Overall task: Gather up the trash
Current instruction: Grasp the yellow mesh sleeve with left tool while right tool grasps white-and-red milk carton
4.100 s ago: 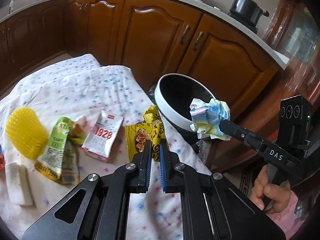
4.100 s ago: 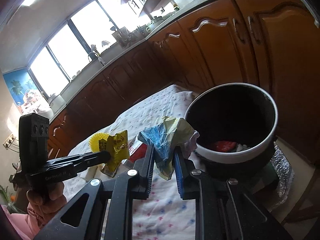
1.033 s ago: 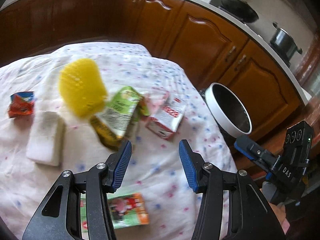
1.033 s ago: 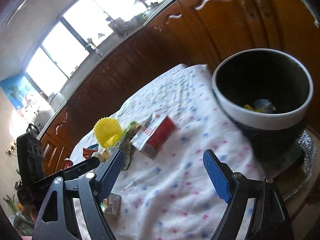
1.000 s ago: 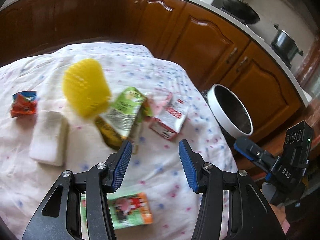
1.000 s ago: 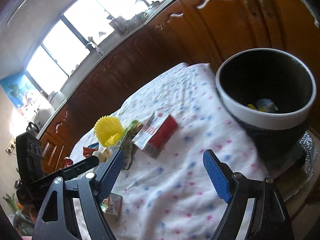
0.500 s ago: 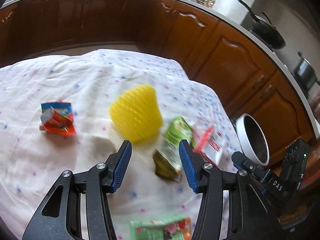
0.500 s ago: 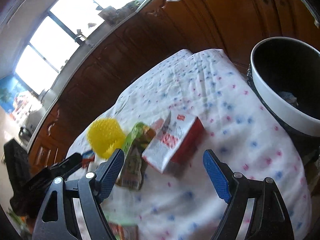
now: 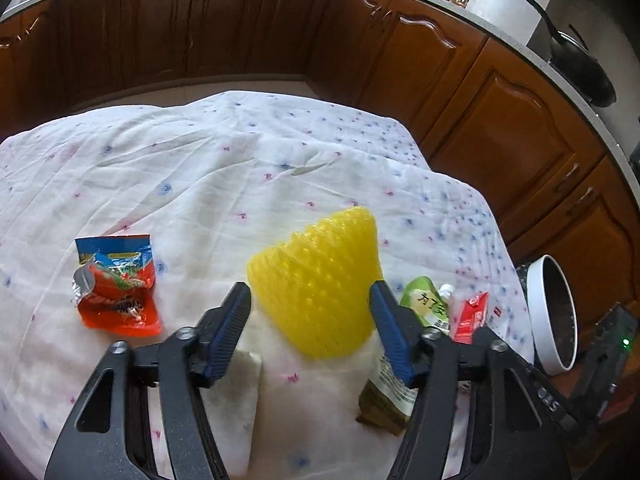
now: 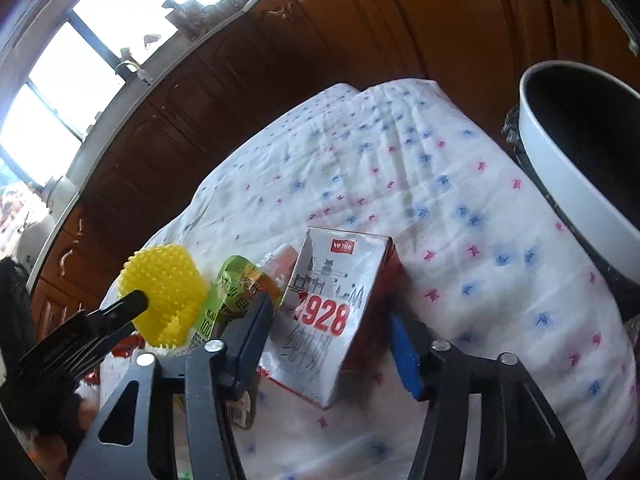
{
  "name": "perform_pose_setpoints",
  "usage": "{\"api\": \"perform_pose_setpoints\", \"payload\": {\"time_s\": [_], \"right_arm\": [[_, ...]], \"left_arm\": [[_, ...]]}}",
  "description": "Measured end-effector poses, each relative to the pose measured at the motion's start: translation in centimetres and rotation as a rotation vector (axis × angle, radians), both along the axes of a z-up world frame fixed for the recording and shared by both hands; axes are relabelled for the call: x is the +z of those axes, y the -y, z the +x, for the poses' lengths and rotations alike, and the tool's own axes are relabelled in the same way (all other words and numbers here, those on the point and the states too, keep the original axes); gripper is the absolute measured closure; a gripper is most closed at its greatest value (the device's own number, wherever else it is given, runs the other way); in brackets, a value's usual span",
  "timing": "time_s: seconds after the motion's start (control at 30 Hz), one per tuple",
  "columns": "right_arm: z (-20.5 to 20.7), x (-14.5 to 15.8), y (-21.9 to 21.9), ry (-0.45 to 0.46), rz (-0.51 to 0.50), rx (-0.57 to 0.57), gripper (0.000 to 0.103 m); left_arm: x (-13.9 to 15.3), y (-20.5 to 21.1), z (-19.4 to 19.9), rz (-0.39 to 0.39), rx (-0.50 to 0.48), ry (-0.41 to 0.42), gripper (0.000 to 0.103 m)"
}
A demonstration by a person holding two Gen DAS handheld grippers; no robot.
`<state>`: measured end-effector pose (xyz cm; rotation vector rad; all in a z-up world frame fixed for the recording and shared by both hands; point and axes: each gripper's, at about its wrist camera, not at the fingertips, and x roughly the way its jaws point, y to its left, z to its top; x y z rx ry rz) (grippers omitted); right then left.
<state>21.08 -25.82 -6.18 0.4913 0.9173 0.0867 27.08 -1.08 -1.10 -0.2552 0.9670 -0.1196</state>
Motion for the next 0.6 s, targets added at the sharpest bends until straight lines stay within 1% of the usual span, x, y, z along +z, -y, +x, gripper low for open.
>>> {"api": "perform_pose_setpoints", "payload": {"time_s": [0.03, 0.07, 0.1, 0.17, 0.23, 0.27, 0.3, 0.33, 0.4, 0.47, 0.53, 0.6], "right_arm": [[-0.2, 0.1, 0.2, 0.000, -0.006, 0.003, 0.085], [-0.5, 0.4, 0.7, 0.012, 0.011, 0.003, 0.088], [-0.5, 0.5, 1.0, 0.010, 0.010, 0.006, 0.091], [-0.7, 0.6, 1.7, 0.006, 0.014, 0.000, 0.091], [-1.0, 0.4, 2.1, 0.003, 0.046, -0.014, 0.079], [-1.0, 0.4, 2.0, 0.000, 0.058, -0.011, 0.075], [-0.9, 0.4, 1.8, 0.002, 0.064, -0.006, 0.066], [-0.9, 0.4, 1.4, 0.005, 0.055, -0.001, 0.057], [-0.7, 0.6, 0.4, 0.007, 0.027, 0.008, 0.047], [-0.1, 0.3, -0.9, -0.013, -0.036, 0.022, 0.047], [0.5, -0.4, -2.0, -0.042, -0.066, 0.032, 0.045], [0.8, -0.6, -2.5, -0.034, -0.108, 0.036, 0.045]], "left_arm": [[-0.2, 0.1, 0.2, -0.004, -0.010, -0.012, 0.071], [-0.4, 0.2, 0.3, -0.014, -0.021, -0.025, 0.080], [-0.4, 0.2, 0.2, -0.022, -0.027, -0.025, 0.081], [0.0, 0.4, -0.3, -0.016, -0.037, -0.003, 0.082], [0.7, 0.6, -0.9, -0.025, -0.047, 0.015, 0.082], [1.0, 0.5, -1.1, -0.034, -0.047, 0.025, 0.082], [1.3, 0.4, -1.3, -0.039, -0.045, 0.032, 0.082], [1.7, 0.3, -1.6, -0.045, -0.042, 0.043, 0.082], [2.5, 0.0, -2.2, -0.055, -0.036, 0.065, 0.082], [3.1, -0.2, -2.7, -0.066, -0.034, 0.077, 0.082], [3.4, -0.4, -3.1, -0.076, -0.038, 0.082, 0.082], [3.7, -0.5, -3.5, -0.080, -0.041, 0.087, 0.082]]}}
